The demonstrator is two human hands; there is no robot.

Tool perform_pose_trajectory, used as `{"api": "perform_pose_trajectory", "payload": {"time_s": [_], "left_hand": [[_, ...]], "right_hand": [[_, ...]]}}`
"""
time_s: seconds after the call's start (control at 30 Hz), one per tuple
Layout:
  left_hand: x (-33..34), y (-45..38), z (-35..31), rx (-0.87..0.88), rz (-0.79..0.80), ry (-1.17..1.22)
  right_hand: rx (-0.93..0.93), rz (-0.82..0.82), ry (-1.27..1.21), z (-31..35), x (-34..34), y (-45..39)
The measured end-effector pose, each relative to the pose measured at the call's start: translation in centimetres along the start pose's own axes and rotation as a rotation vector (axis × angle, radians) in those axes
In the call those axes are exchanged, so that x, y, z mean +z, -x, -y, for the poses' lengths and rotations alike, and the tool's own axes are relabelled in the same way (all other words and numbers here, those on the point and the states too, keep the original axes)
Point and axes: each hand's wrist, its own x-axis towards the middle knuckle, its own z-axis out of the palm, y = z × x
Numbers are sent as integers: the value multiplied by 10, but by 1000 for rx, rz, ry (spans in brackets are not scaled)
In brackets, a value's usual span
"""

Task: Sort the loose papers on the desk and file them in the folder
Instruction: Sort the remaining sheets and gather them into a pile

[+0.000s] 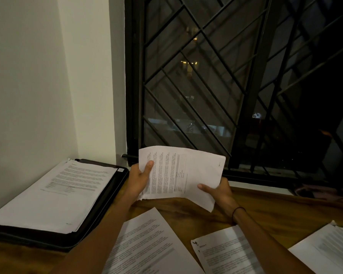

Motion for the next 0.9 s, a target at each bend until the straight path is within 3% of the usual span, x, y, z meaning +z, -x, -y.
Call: {"api": "perform_pose_trajectory", "payload": {"time_s": [0.17,0.4,0.5,0.67,0.9], "left_hand": [[-18,-6,-4,5,-68,50],[-13,0,-2,-15,-125,11],[9,16,-11,22,-97,-33],[46,34,-18,116,-32,-153],[66,47,-22,56,11,-138]], "right_hand": [[52,13,-167,3,-25,4],[300,-385,-800,55,-43,-10],[232,-441,-750,93,-37,-28],[87,-326,-675,131,-7,-31],[-66,-280,-541,157,35,-20]]}}
